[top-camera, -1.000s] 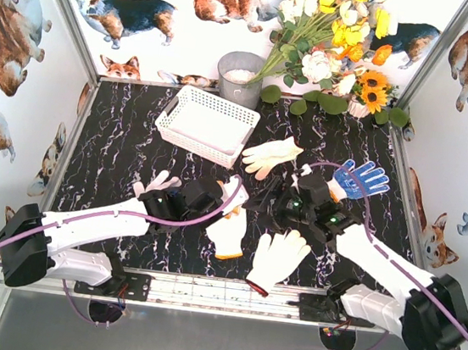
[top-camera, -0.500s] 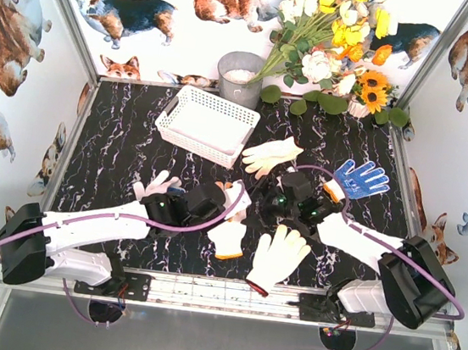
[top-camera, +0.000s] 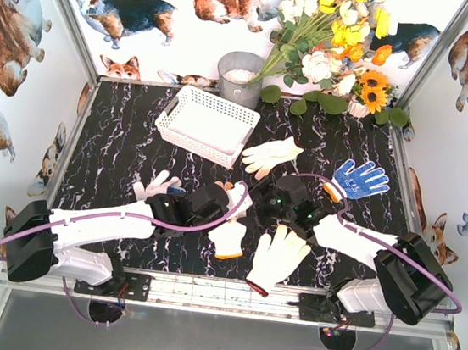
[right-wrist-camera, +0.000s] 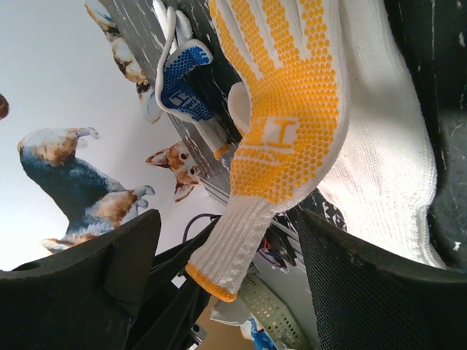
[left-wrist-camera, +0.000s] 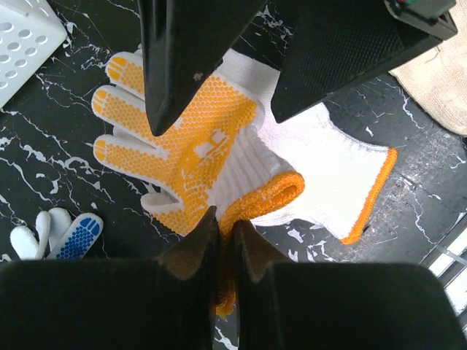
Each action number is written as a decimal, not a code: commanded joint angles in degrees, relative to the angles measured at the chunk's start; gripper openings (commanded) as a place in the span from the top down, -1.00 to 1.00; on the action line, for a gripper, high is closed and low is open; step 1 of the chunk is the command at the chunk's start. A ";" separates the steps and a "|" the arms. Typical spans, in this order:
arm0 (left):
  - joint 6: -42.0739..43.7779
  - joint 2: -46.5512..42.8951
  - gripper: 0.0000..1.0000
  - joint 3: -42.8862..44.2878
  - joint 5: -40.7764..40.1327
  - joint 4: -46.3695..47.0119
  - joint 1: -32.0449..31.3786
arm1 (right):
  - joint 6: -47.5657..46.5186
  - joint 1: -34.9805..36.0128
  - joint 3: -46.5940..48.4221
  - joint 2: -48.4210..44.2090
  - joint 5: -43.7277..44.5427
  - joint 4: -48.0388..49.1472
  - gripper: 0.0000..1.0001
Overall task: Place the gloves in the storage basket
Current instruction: Pair the glove with the glove.
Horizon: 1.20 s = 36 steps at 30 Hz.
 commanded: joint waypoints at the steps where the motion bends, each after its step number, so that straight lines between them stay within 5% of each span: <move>1: -0.89 -0.88 1.00 0.42 -1.73 1.51 -0.44 | 4.65 1.08 -0.47 -0.53 4.04 2.86 -0.53; 14: -1.26 -2.25 1.00 -0.21 0.28 2.77 -0.43 | 11.76 4.65 -0.47 -0.10 8.68 1.49 -0.43; 24: -0.94 -2.18 1.00 0.08 1.51 1.95 -0.40 | 12.01 4.91 -1.82 3.14 7.26 7.82 0.65; 27: -1.19 -2.56 0.38 0.12 0.39 1.86 -0.41 | 12.14 4.91 -2.96 2.87 7.69 8.40 1.00; 29: -1.75 -3.06 0.06 0.23 -0.64 1.75 -0.48 | 12.18 4.91 -3.83 2.54 7.94 8.37 1.00; 36: -11.66 -8.25 -0.49 0.00 -7.93 2.91 -0.45 | 12.47 4.91 -6.17 1.99 9.26 9.10 1.00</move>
